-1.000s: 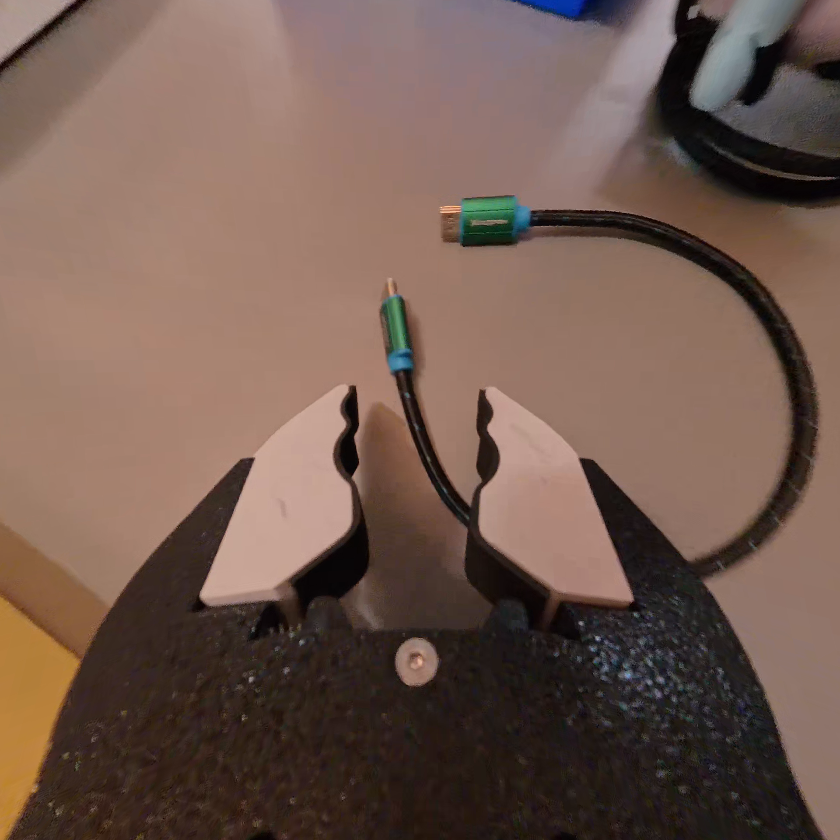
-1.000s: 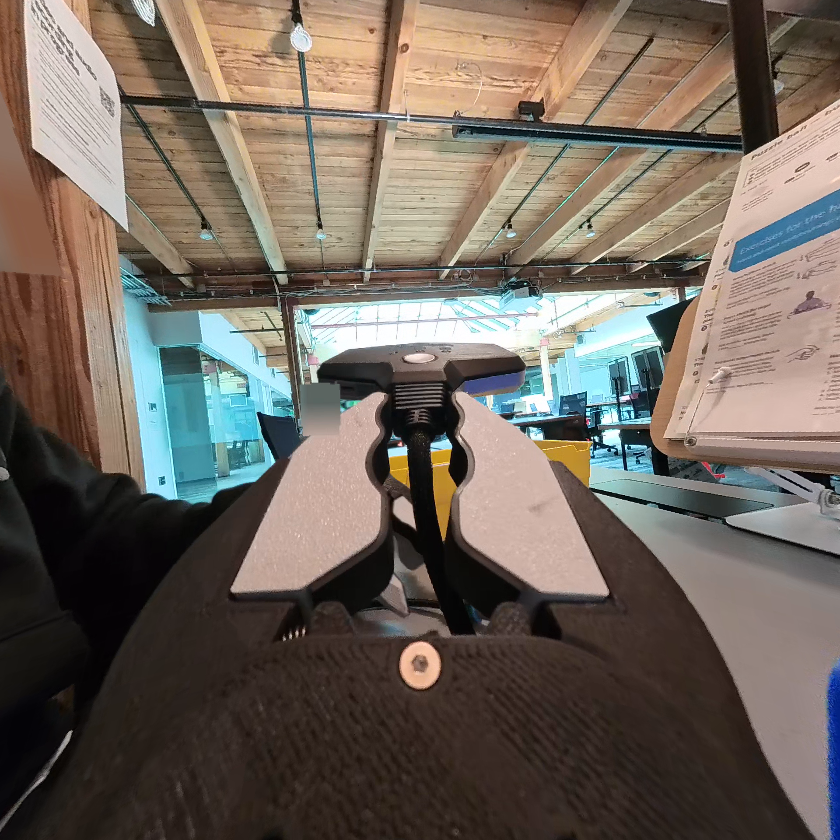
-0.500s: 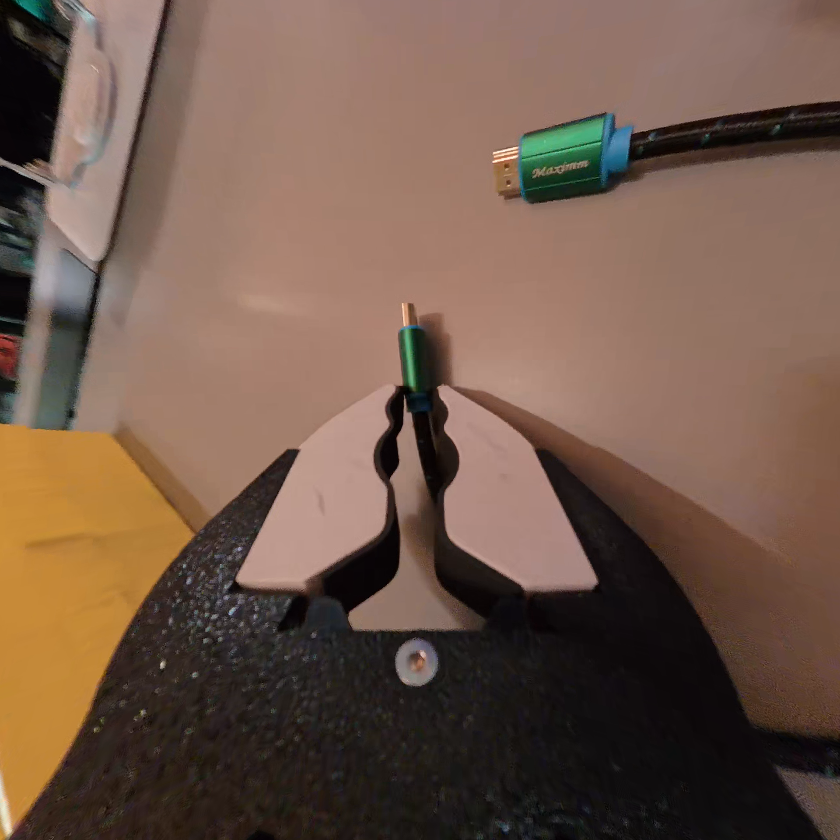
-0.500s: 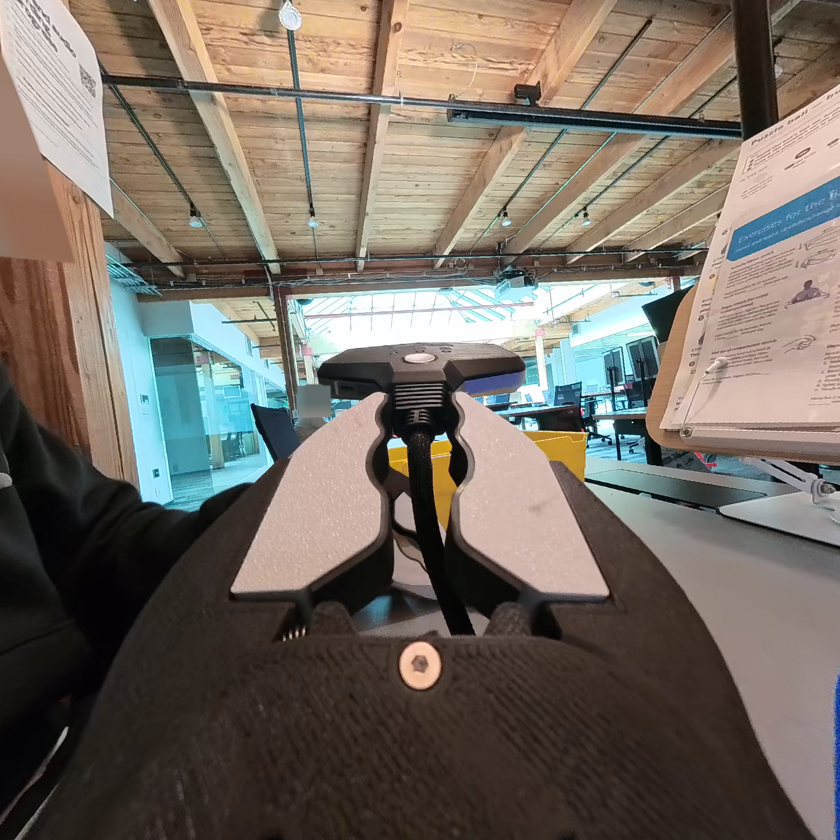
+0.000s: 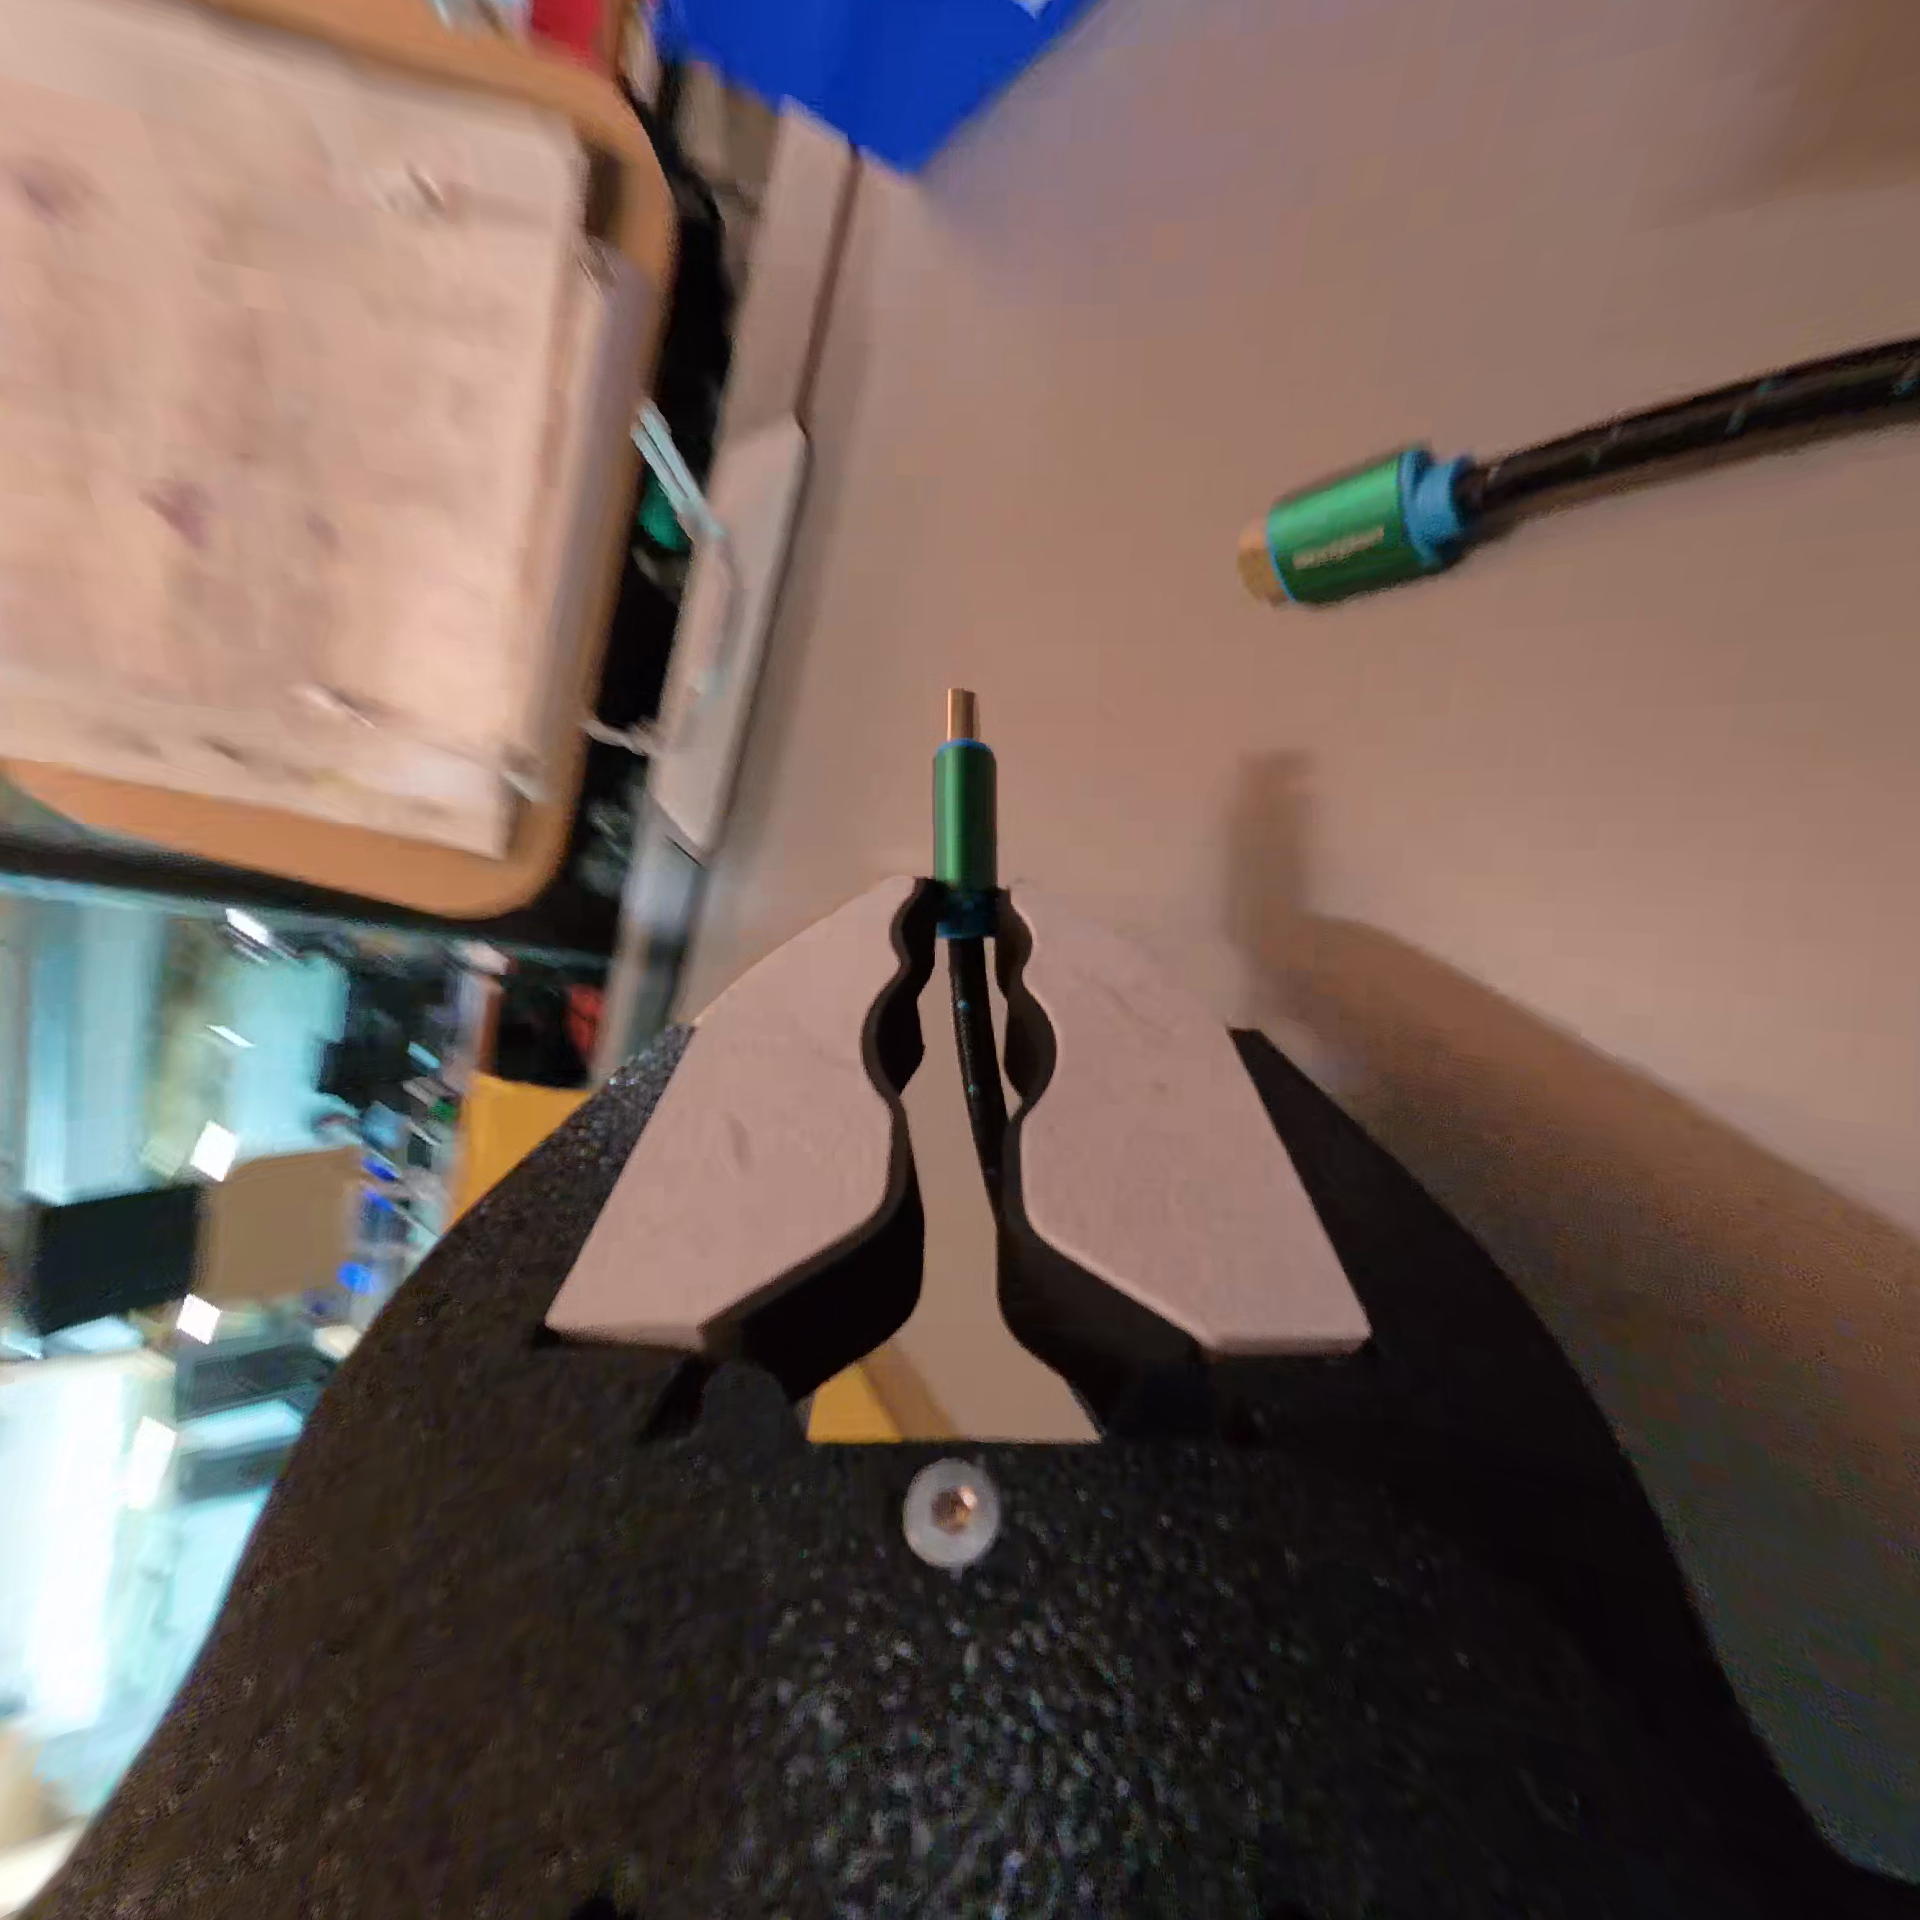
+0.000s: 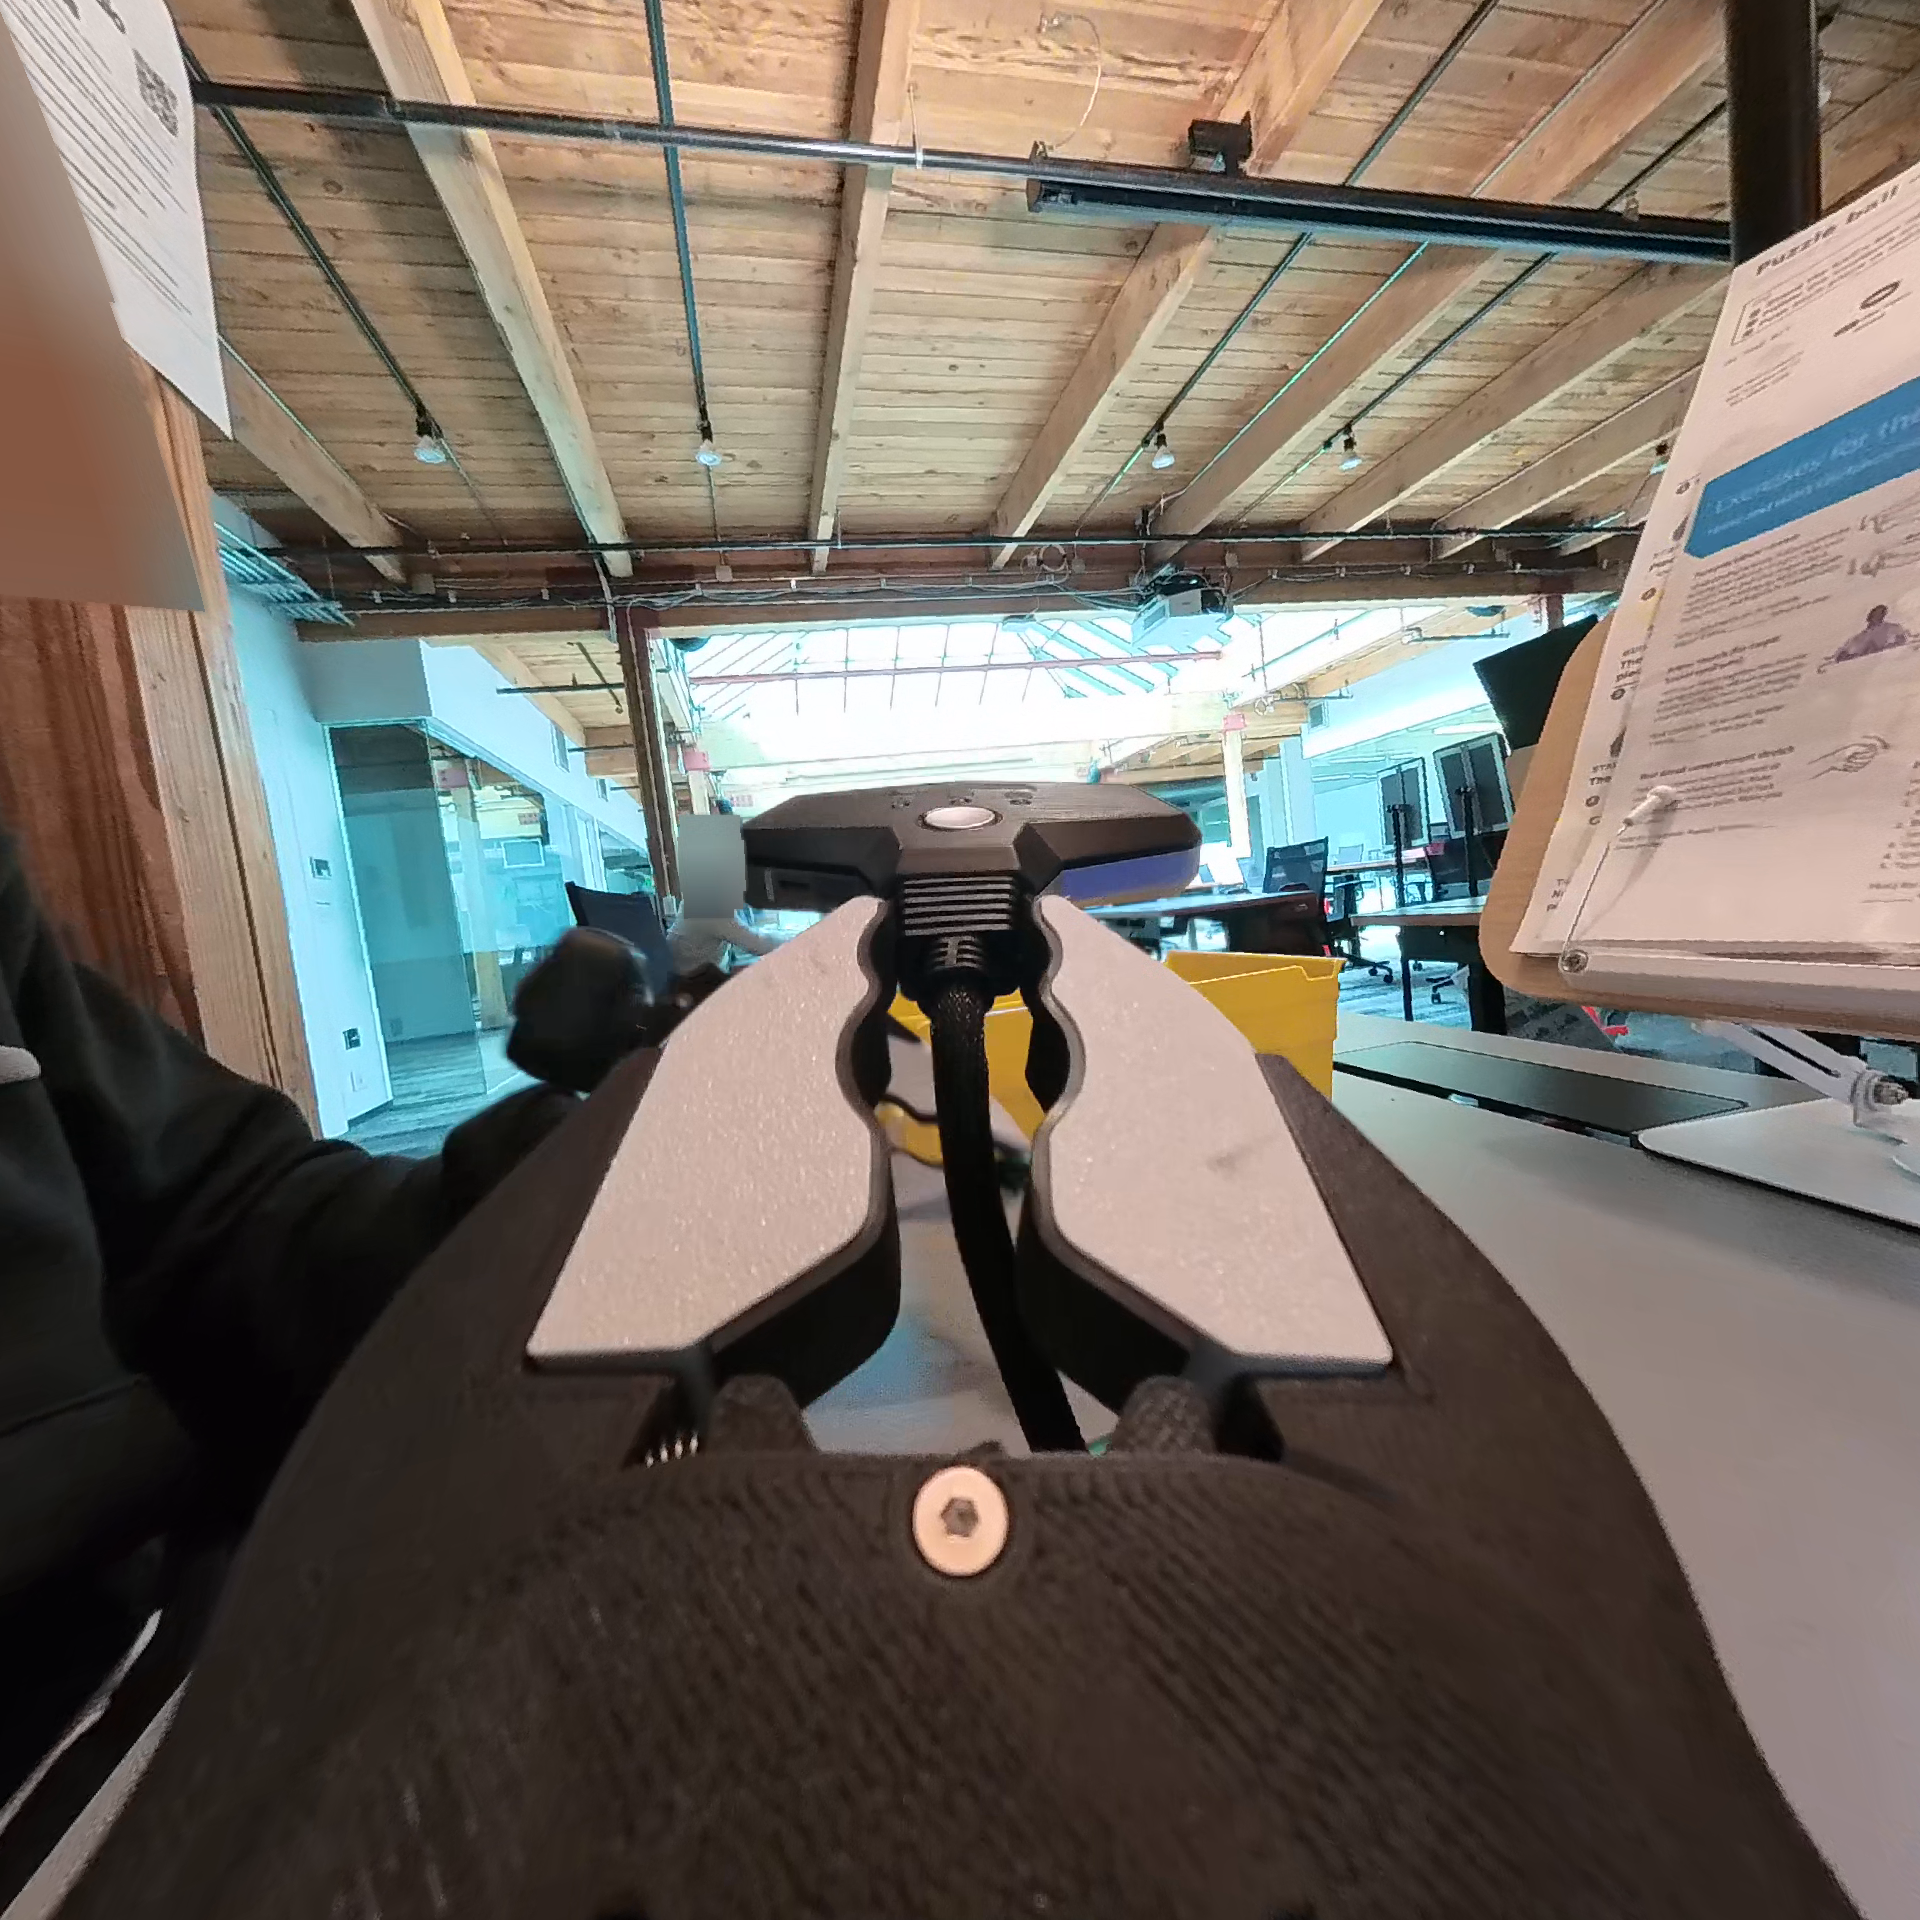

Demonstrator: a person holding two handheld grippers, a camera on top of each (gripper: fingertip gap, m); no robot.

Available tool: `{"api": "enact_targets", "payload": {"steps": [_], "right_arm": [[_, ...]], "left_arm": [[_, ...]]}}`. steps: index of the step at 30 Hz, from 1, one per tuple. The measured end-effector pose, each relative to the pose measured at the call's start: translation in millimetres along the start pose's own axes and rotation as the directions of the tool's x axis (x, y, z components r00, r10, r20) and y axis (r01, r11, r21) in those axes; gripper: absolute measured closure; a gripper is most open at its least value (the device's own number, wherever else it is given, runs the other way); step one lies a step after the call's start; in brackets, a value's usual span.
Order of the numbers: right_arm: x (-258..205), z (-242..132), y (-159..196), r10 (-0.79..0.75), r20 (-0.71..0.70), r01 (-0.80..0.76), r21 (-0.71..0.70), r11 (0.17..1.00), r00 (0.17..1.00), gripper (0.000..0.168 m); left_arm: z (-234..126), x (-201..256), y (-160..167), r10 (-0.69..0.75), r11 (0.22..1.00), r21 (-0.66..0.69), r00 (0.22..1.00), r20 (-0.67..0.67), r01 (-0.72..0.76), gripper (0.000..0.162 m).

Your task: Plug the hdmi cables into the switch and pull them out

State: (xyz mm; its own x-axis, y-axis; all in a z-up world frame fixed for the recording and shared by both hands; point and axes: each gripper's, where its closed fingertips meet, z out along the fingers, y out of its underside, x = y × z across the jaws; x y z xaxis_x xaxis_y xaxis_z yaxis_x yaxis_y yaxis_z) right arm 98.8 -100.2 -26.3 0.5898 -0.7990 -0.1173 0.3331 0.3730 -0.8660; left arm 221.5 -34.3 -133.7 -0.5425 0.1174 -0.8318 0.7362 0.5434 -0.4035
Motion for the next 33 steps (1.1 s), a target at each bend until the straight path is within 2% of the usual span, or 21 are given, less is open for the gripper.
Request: {"api": "enact_targets", "payload": {"steps": [1, 7, 12, 18, 33], "right_arm": [[-1, 0, 1, -0.002, 0.005, 0.002, -0.009, 1.000, 1.000, 0.146], [-9, 3, 8, -0.034, 0.043, 0.036, -0.055, 0.998, 0.998, 0.146], [-23, 5, 11, -0.019, 0.136, 0.029, -0.068, 0.997, 0.990, 0.146], [-31, 6, 12, 0.004, 0.190, 0.010, -0.072, 0.997, 0.982, 0.146], [-34, 6, 16, 0.028, 0.213, -0.007, -0.100, 0.995, 0.977, 0.146]], "left_arm": [[-8, -10, -8, 0.061, 0.997, 0.045, 0.997, 0.050, -0.063, 0.152], [-70, -51, -51, 0.290, 0.920, 0.186, 0.920, 0.265, -0.344, 0.152], [-104, -65, -79, 0.388, 0.845, 0.179, 0.808, 0.443, -0.504, 0.152], [-112, -60, -87, 0.413, 0.816, 0.208, 0.795, 0.445, -0.540, 0.152], [-114, -50, -87, 0.458, 0.784, 0.242, 0.795, 0.399, -0.572, 0.152]]}}
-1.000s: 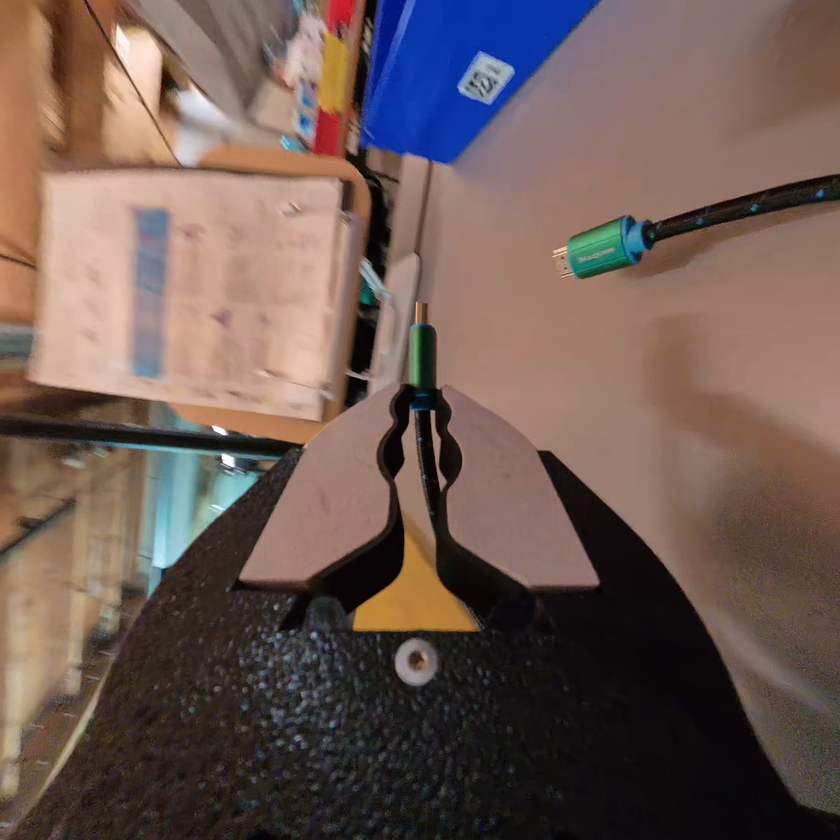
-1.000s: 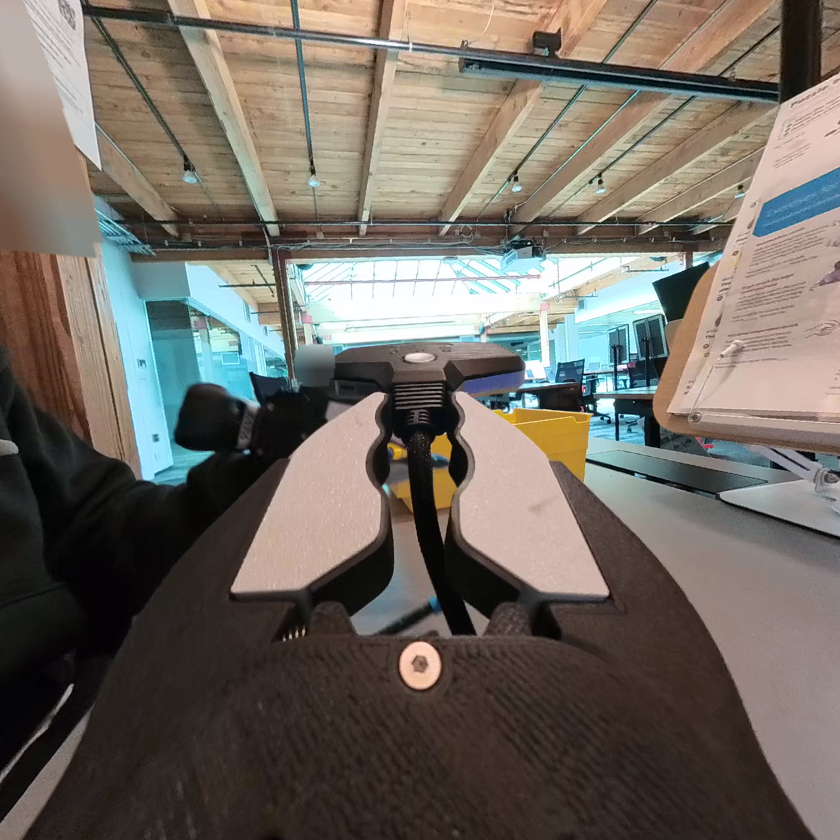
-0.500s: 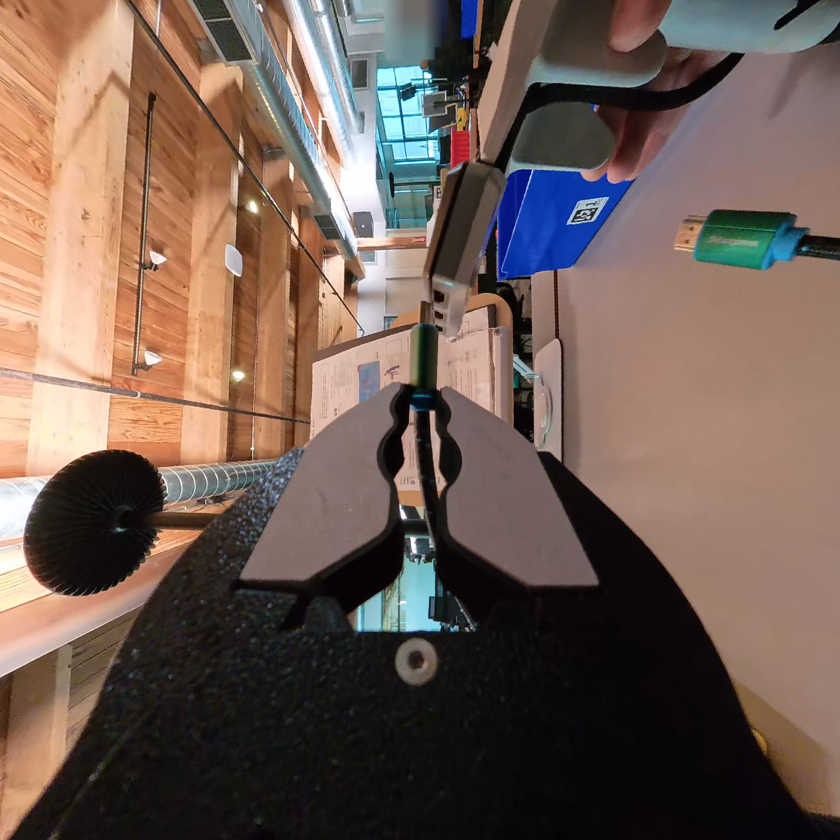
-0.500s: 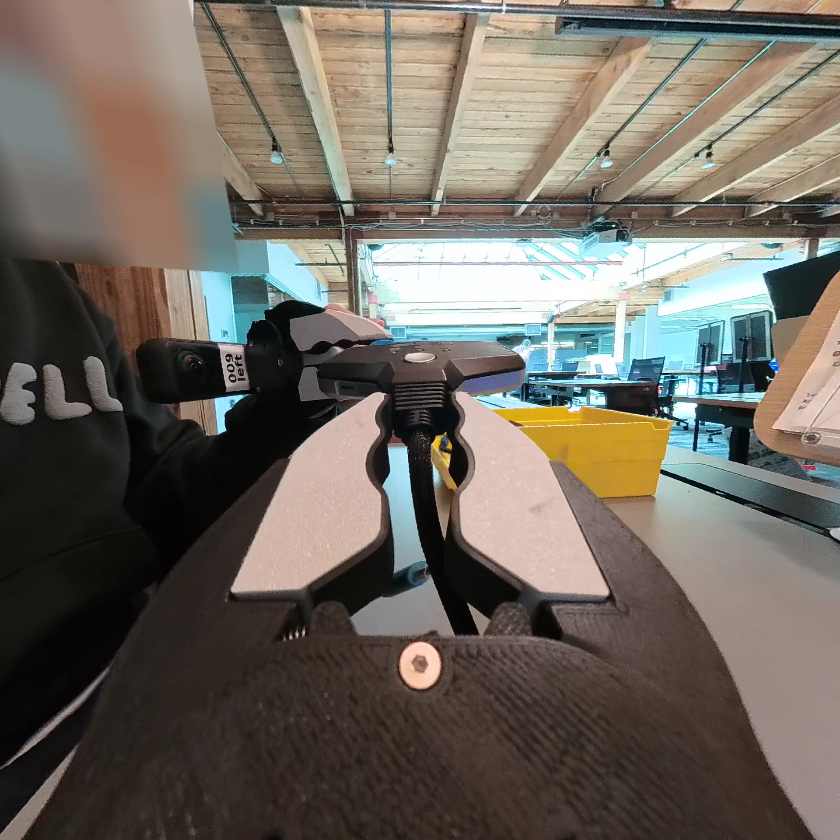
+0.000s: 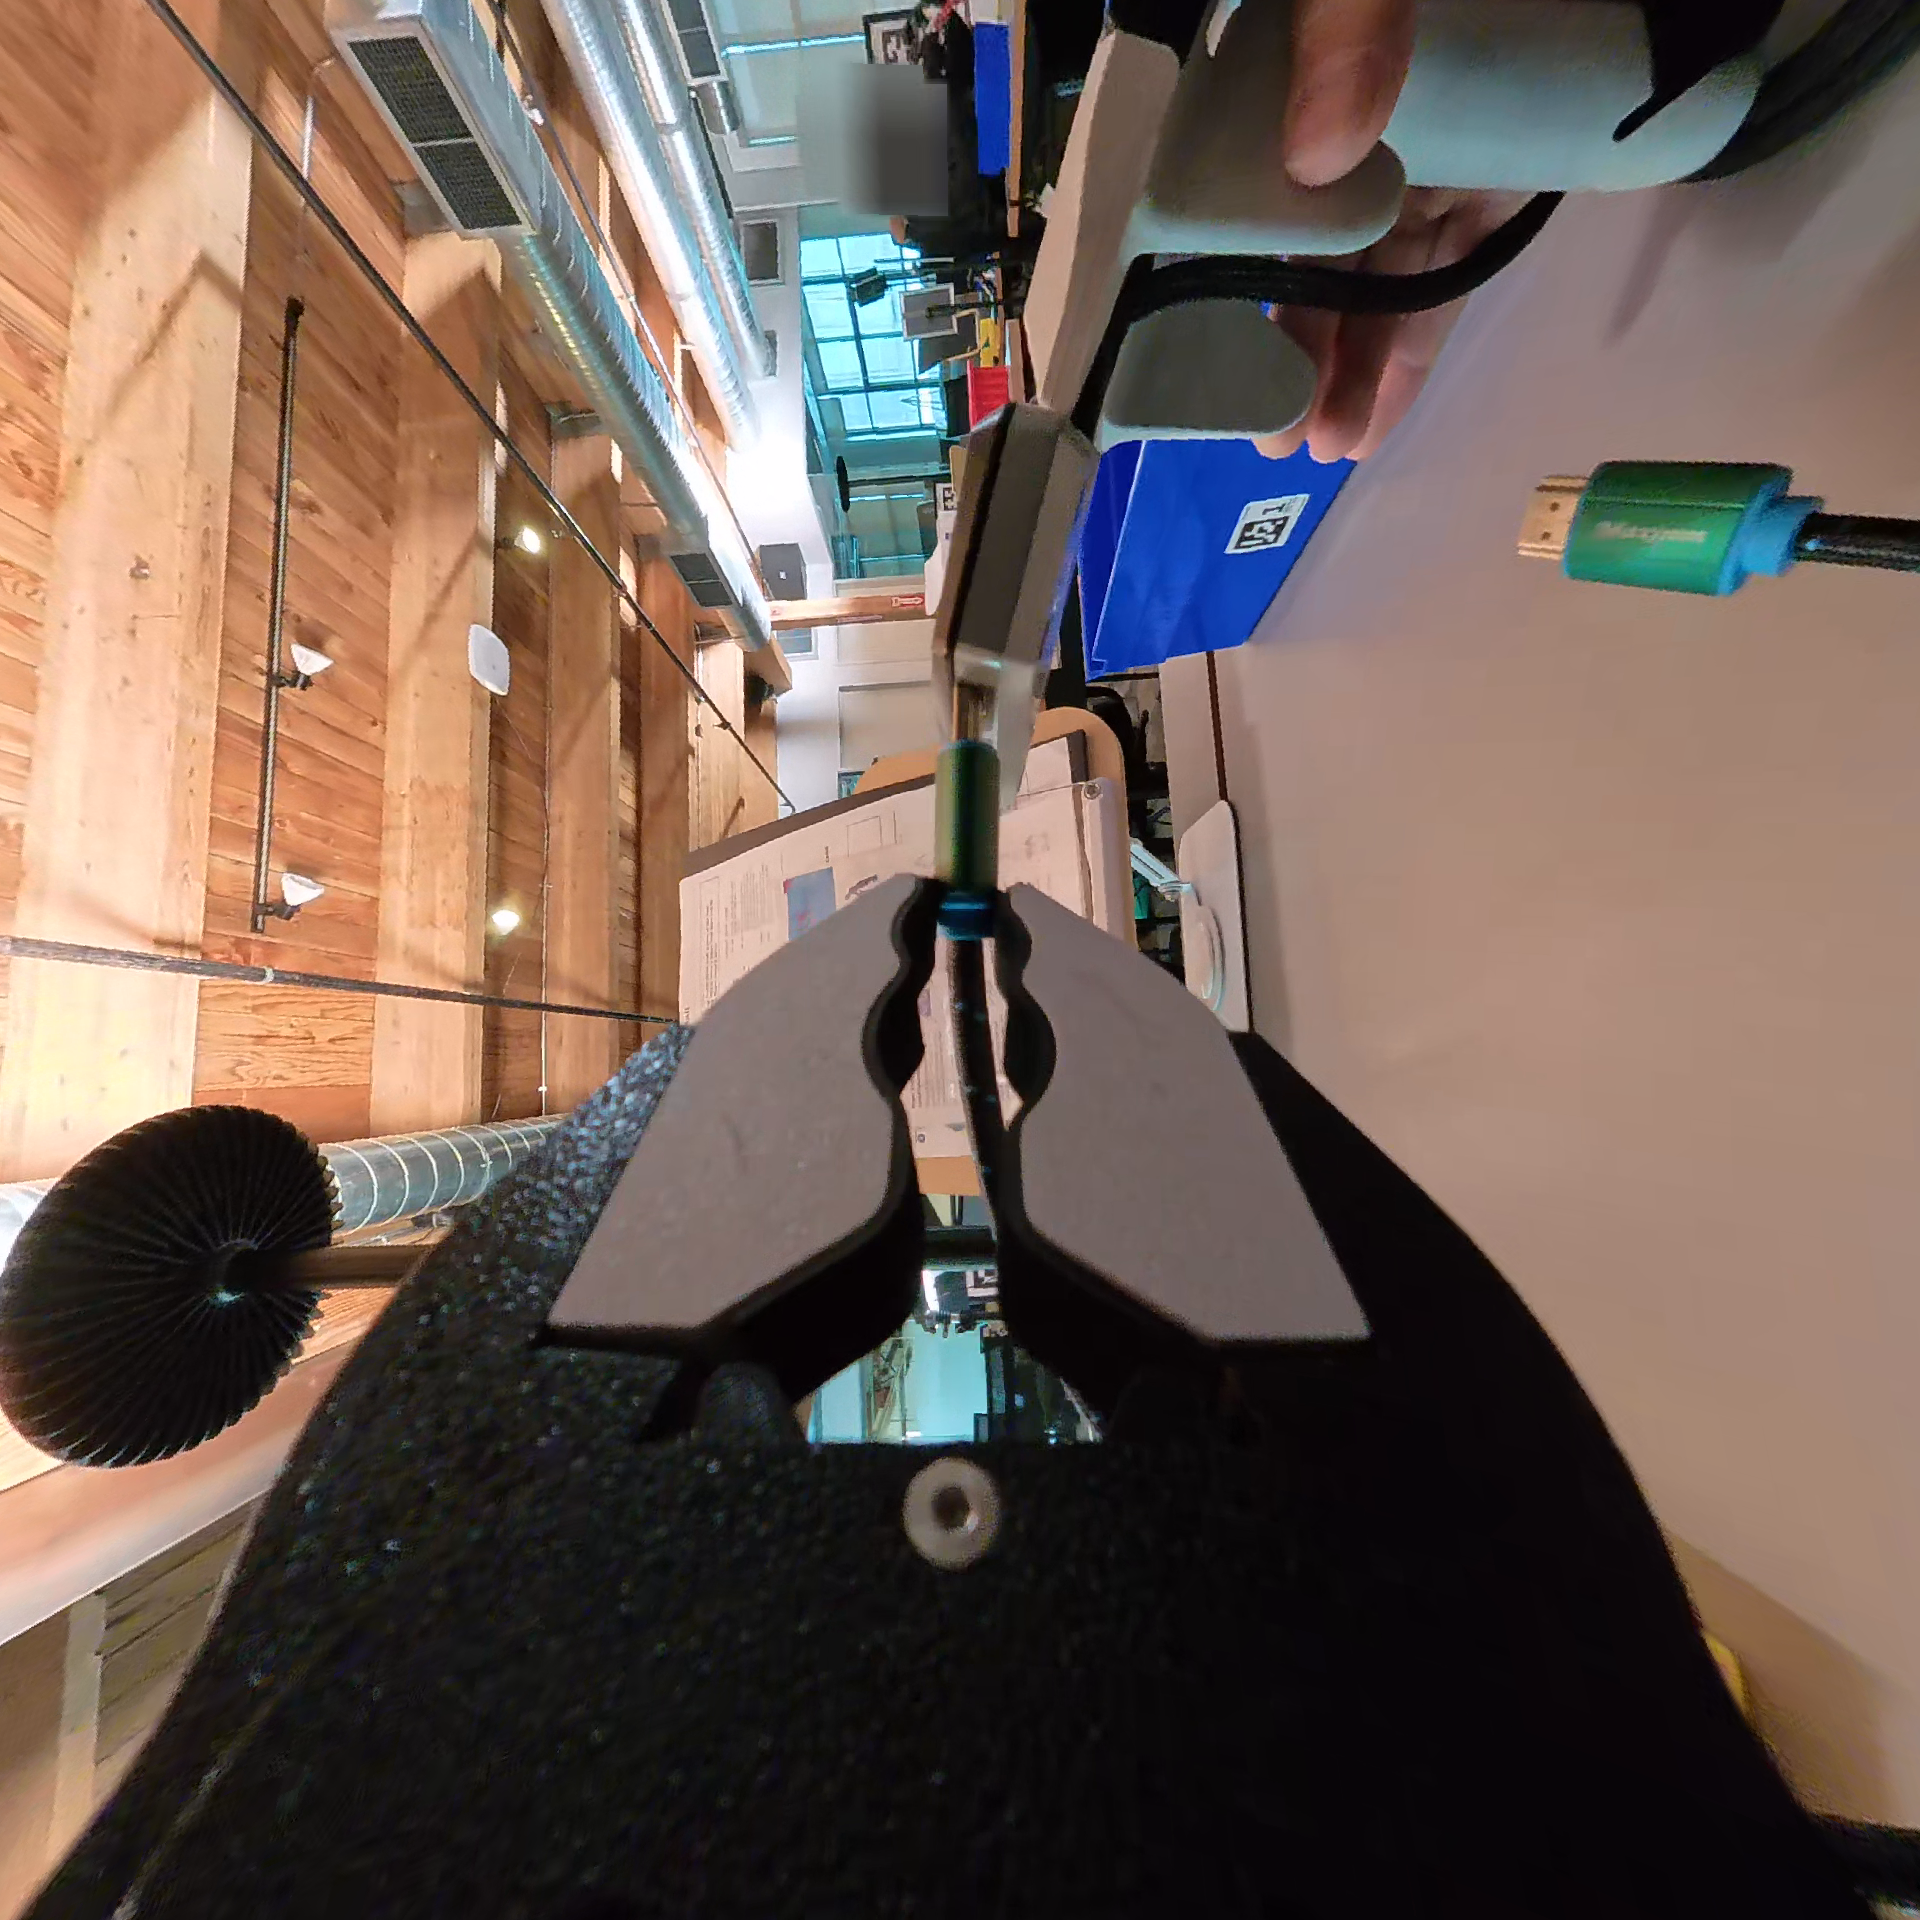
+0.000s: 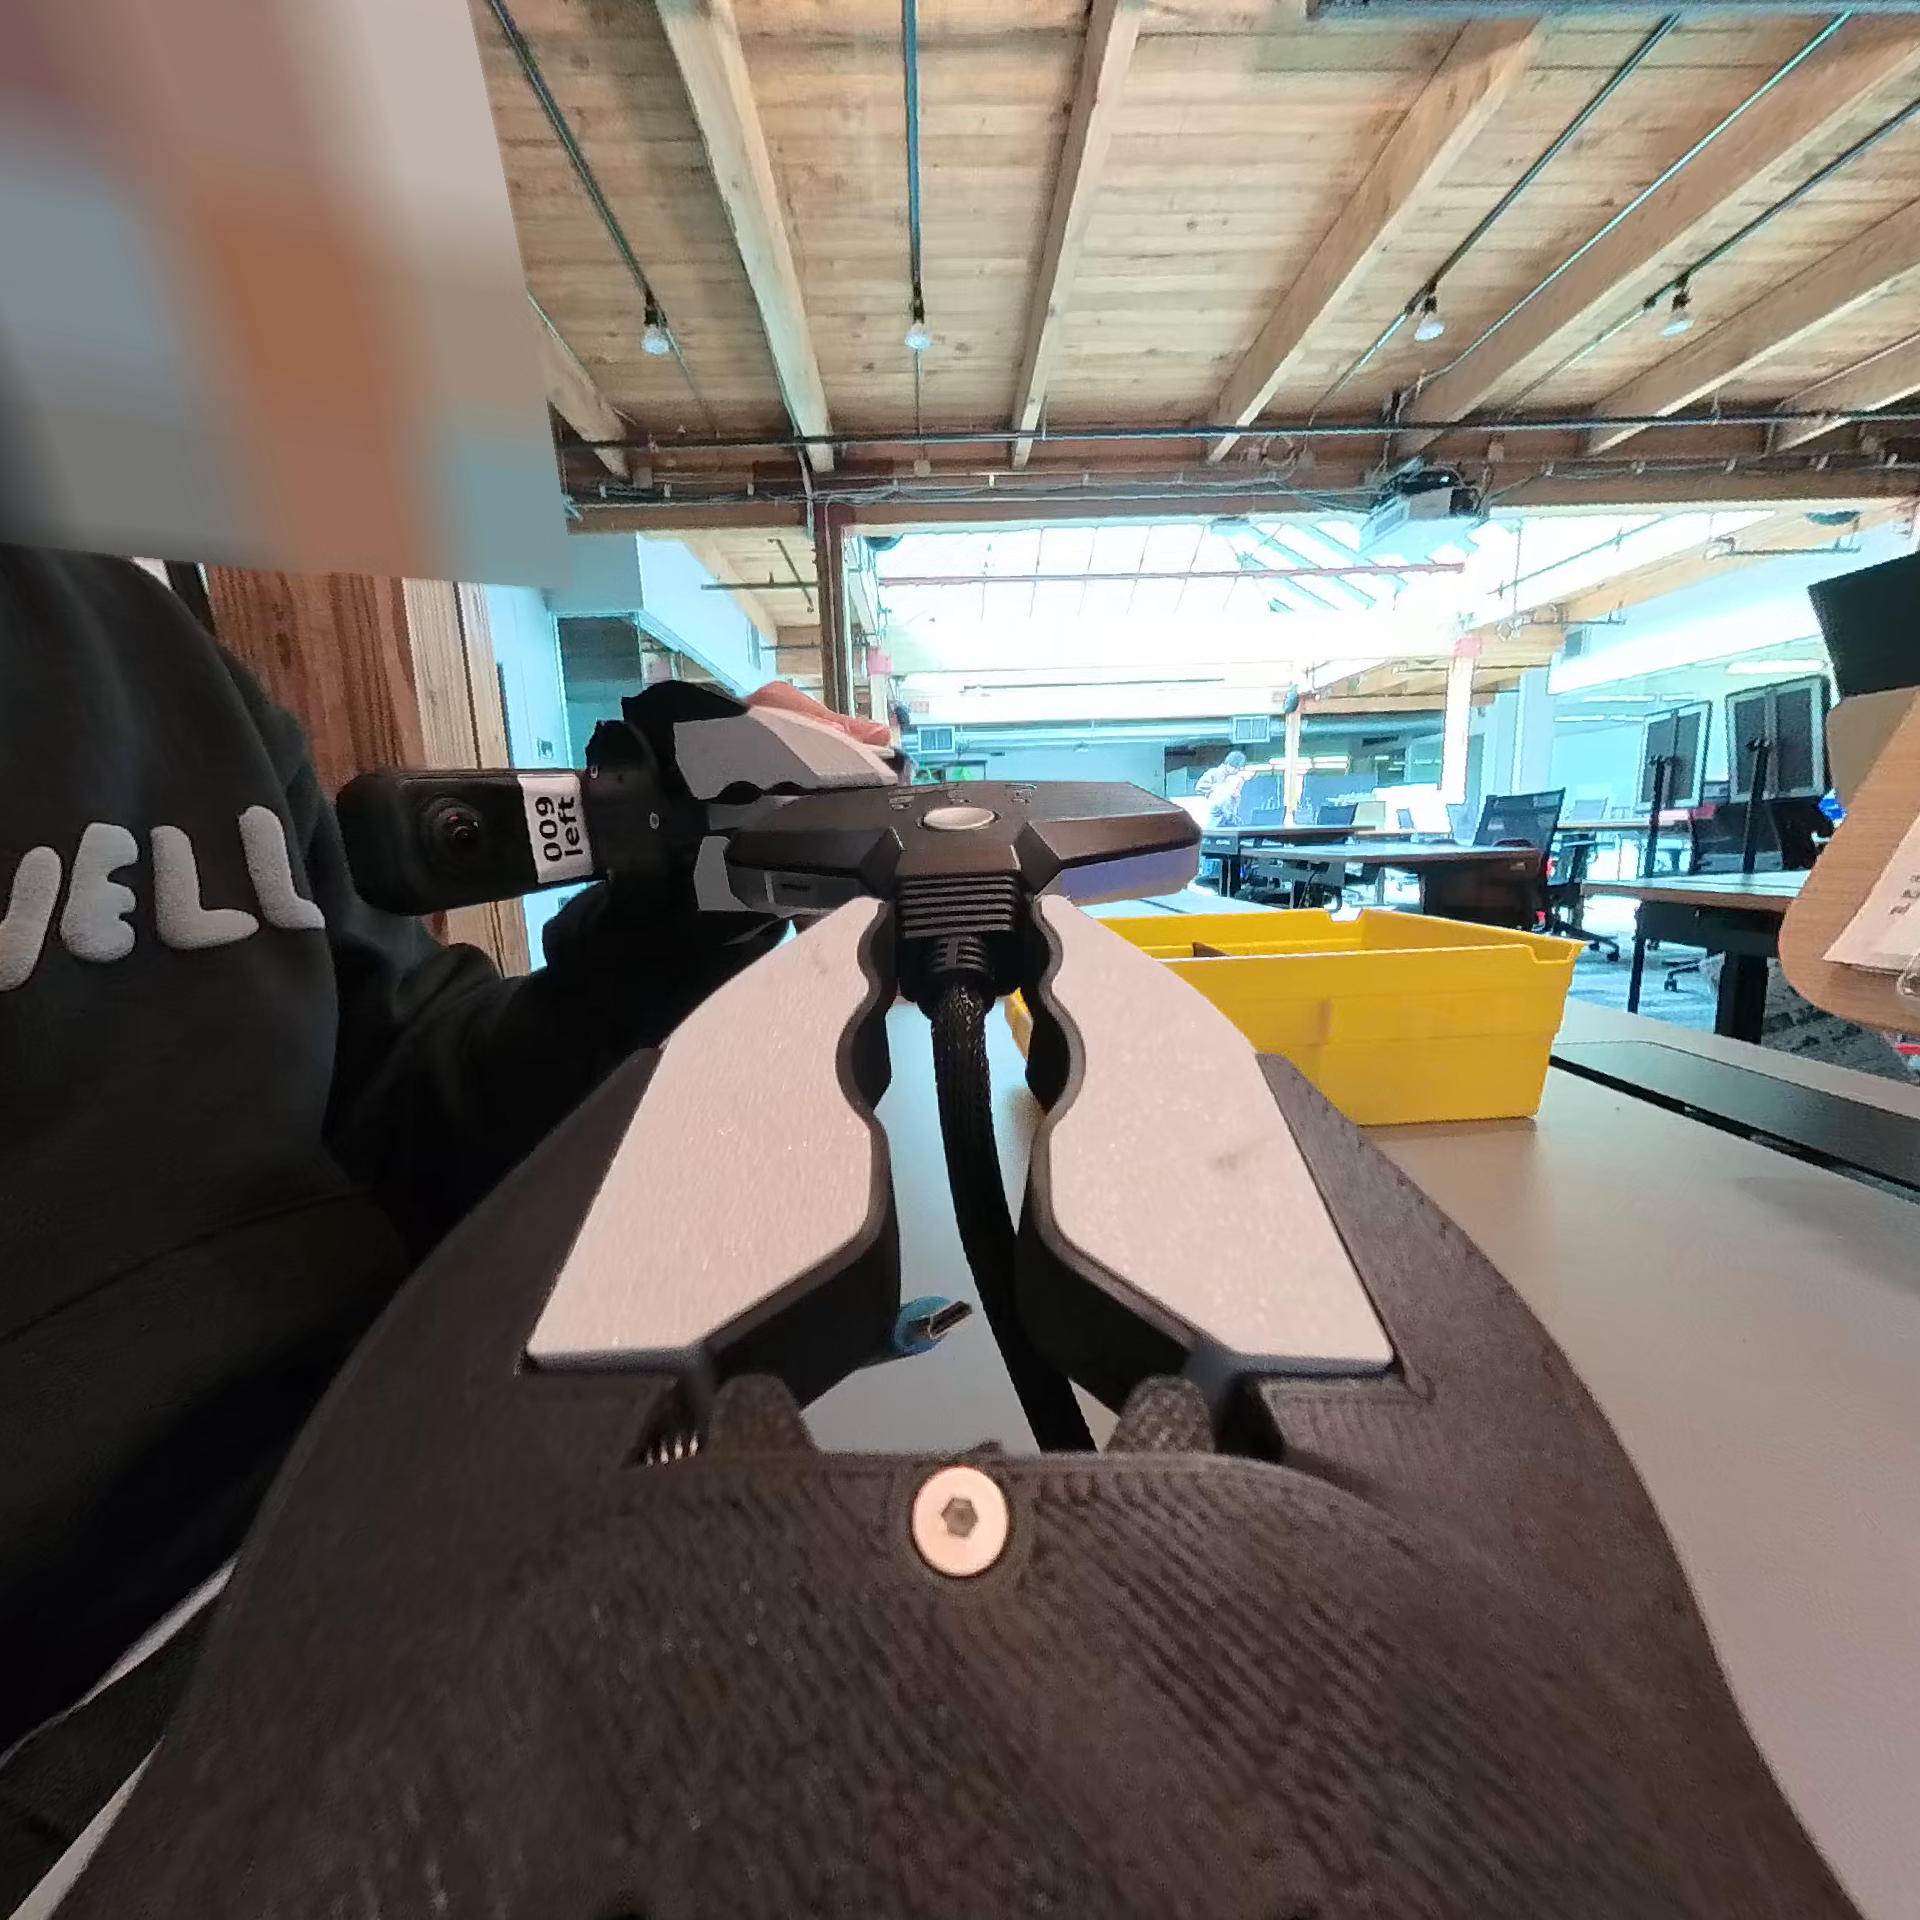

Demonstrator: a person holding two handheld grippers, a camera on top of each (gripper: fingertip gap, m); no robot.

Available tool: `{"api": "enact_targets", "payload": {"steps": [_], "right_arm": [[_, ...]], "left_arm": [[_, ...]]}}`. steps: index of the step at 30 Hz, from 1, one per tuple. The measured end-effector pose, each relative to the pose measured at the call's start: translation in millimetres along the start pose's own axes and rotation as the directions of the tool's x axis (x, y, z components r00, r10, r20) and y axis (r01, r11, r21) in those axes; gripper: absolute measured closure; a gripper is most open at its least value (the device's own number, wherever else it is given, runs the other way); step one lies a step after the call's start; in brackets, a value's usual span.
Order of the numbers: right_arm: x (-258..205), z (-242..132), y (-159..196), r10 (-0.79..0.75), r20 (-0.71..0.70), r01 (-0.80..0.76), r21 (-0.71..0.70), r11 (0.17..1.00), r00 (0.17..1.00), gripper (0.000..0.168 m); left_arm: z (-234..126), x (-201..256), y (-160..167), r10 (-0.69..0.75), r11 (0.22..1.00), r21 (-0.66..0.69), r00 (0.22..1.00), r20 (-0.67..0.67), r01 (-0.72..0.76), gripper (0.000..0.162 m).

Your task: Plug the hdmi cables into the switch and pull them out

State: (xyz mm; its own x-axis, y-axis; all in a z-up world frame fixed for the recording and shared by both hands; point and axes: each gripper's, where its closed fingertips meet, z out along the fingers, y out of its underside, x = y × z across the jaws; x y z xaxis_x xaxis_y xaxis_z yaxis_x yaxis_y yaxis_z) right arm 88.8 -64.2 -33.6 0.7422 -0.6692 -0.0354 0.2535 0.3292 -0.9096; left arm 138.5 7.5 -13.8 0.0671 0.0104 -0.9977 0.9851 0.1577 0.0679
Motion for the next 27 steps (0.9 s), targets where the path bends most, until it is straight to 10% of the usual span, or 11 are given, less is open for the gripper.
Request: {"api": "enact_targets", "payload": {"steps": [13, 20, 23, 27], "right_arm": [[6, 2, 9, 0.047, -0.022, -0.048, -0.058, 0.997, 0.999, 0.146], [3, 0, 6, -0.018, -0.024, 0.018, -0.040, 0.999, 1.000, 0.146], [1, 2, 5, -0.025, -0.012, 0.025, -0.033, 0.999, 1.000, 0.146], [-7, 1, 4, -0.063, 0.030, 0.064, -0.035, 0.997, 0.998, 0.146]], "left_arm": [[0, 9, 3, 0.042, 0.997, -0.063, 0.997, -0.059, -0.045, 0.152], [-2, 16, -5, -0.247, 0.968, 0.003, 0.955, -0.162, 0.251, 0.148], [-13, 19, -9, -0.505, 0.843, 0.017, 0.803, -0.316, 0.537, 0.128], [-30, 15, -3, -0.809, 0.395, -0.132, 0.276, -0.519, 0.909, 0.102]]}}
